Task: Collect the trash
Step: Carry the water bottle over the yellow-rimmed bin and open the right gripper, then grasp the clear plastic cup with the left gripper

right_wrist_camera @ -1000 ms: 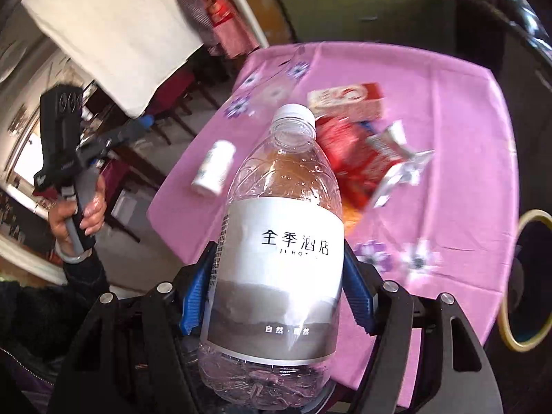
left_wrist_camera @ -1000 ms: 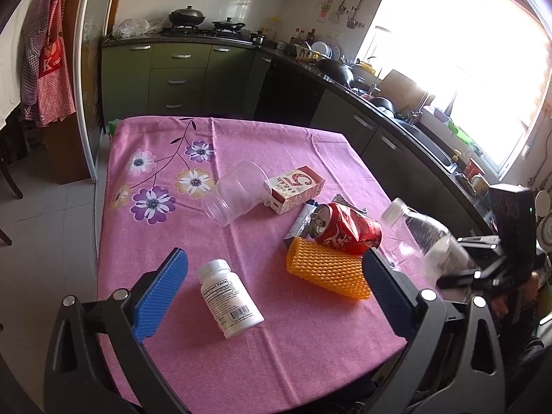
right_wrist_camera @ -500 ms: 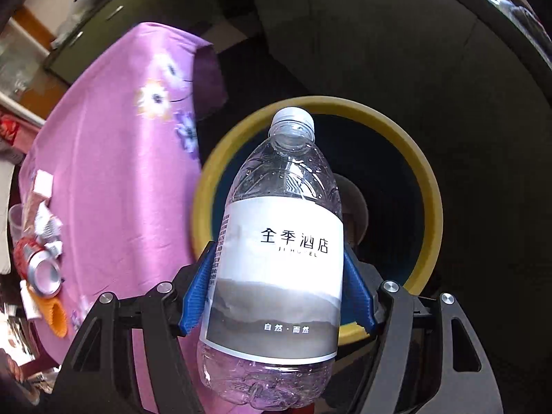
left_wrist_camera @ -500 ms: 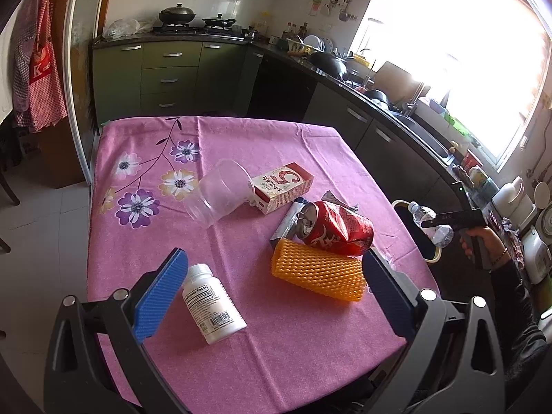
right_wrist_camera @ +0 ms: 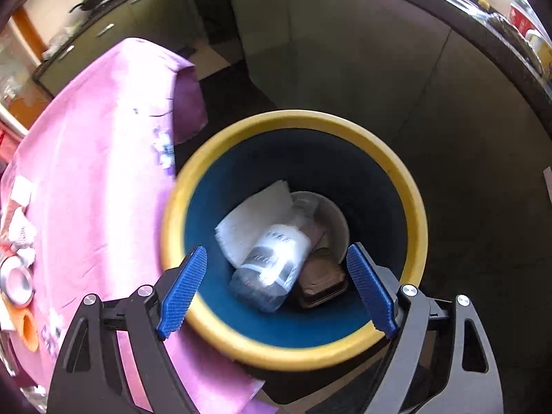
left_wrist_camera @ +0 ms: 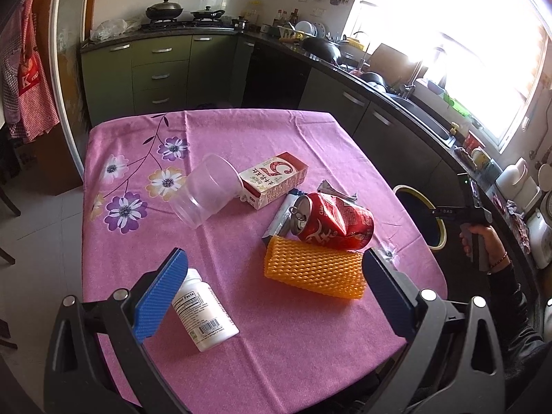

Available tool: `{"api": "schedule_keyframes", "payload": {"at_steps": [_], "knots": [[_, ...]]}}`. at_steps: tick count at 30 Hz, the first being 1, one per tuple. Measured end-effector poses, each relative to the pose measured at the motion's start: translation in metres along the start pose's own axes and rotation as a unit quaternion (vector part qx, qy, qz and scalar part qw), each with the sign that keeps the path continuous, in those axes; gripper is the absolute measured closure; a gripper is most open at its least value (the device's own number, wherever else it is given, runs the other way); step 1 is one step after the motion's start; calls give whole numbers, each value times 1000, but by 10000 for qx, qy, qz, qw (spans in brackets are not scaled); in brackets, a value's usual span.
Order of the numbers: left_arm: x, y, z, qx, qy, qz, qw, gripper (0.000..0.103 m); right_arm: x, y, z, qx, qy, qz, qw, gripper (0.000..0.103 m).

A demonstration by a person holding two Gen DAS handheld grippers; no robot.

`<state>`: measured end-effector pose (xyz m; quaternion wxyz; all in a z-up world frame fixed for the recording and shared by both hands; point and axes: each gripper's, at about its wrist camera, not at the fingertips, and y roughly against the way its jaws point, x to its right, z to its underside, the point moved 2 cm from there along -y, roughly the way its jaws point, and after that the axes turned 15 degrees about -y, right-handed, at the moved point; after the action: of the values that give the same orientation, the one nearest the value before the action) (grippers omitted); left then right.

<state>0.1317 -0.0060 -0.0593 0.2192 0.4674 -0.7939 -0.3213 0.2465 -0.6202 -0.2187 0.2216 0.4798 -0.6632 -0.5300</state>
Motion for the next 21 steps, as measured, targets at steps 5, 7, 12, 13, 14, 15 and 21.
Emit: {"api": "schedule_keyframes", "payload": {"at_steps": [5,7,12,13,14,15,21], "knots": [[-21,-21,-19,-107,-303,29,9995,7,-26,12,14,31,283,-225,9993,19],[-32,-37,-28,-178,-646,79,9977,7,-35,15,19,9,371,-299,9989,19],[-56,-92,-41,-549,-1737,140,9832,7,-51,17,28,-34,542,-434,9976,19],[-60,-104,-41,-648,-1844,195,9805,7,-53,19,30,-39,566,-444,9974,19],[-65,-115,-41,-743,-1922,247,9782,7,-56,20,32,-46,598,-455,9972,19],[-70,-126,-41,-819,-1964,244,9768,7,-59,21,34,-47,621,-459,9970,19],[-82,-160,-43,-947,-2127,599,9707,7,-72,24,37,-81,709,-413,9966,19]]}}
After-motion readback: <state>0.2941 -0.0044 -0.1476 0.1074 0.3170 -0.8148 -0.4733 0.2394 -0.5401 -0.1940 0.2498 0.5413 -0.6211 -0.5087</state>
